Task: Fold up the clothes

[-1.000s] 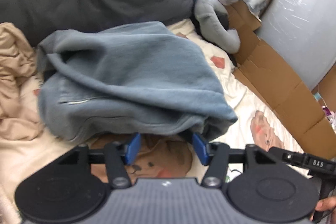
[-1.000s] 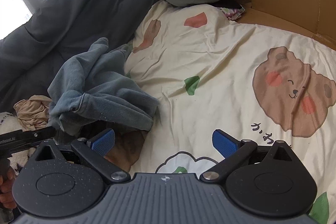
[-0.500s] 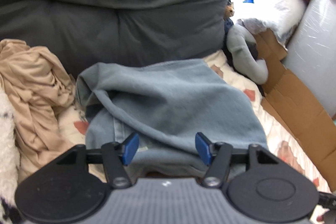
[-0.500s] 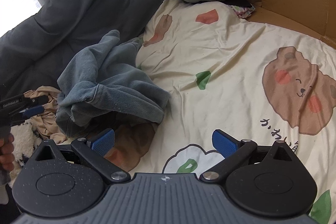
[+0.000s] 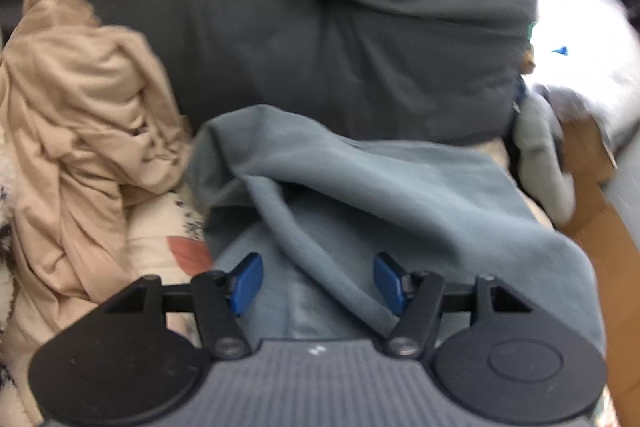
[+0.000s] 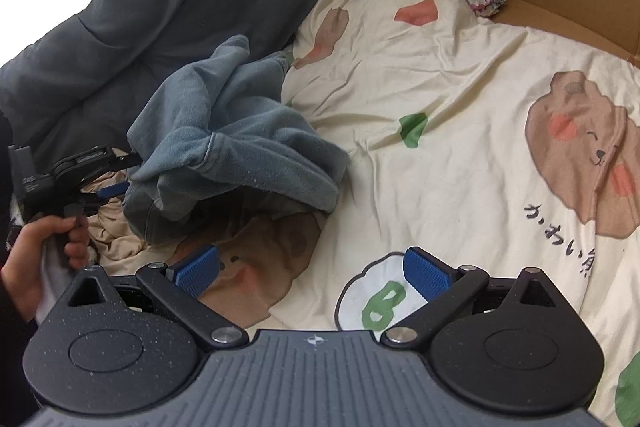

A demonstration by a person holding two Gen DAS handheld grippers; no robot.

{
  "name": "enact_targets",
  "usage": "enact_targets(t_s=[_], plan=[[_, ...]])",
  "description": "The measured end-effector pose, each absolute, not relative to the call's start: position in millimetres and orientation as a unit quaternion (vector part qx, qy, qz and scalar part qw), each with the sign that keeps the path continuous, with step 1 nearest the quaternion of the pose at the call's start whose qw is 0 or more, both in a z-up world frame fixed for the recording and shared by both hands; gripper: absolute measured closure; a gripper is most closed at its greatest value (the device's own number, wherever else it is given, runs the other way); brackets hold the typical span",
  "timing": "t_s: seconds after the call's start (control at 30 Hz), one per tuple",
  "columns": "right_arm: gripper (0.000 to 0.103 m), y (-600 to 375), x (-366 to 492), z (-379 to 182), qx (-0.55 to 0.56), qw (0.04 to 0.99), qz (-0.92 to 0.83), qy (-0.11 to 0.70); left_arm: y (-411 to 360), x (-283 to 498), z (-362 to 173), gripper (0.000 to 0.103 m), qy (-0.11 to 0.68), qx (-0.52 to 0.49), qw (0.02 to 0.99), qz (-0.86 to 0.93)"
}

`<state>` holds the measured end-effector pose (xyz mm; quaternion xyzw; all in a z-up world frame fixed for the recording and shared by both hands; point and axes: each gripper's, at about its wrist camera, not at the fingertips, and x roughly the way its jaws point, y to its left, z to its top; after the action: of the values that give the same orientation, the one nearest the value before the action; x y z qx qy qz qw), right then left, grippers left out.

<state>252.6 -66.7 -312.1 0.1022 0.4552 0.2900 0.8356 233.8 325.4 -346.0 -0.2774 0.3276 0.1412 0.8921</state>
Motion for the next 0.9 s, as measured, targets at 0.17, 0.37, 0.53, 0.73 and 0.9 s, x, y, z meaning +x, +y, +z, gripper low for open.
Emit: enact_targets(t_s=[0.17, 0.37, 0.53, 0.73, 0.9], plan=[[0.003, -65, 250, -315, 0.102, 0.831, 0.297, 0.46, 352, 242, -358, 0.042, 0.323, -0.3, 0.885, 0.149], [0.003, -64, 249, -318, 0.104, 0.827, 0.295, 0.467, 364, 247, -364, 0.051, 0.318, -0.328, 0.876, 0.156], [0.003, -63, 247, -320, 0.101, 0.825, 0.296, 0.471, 377, 254, -369, 0.072, 0.309, -0.361, 0.866, 0.156], [0.014, -61, 247, -319, 0.1, 0.823, 0.294, 0.476, 375, 245, -363, 0.1, 0.302, -0.357, 0.875, 0.122], [0.019, -59, 247, -315, 0.11, 0.82, 0.298, 0.476, 357, 221, -340, 0.1, 0.295, -0.345, 0.886, 0.093]])
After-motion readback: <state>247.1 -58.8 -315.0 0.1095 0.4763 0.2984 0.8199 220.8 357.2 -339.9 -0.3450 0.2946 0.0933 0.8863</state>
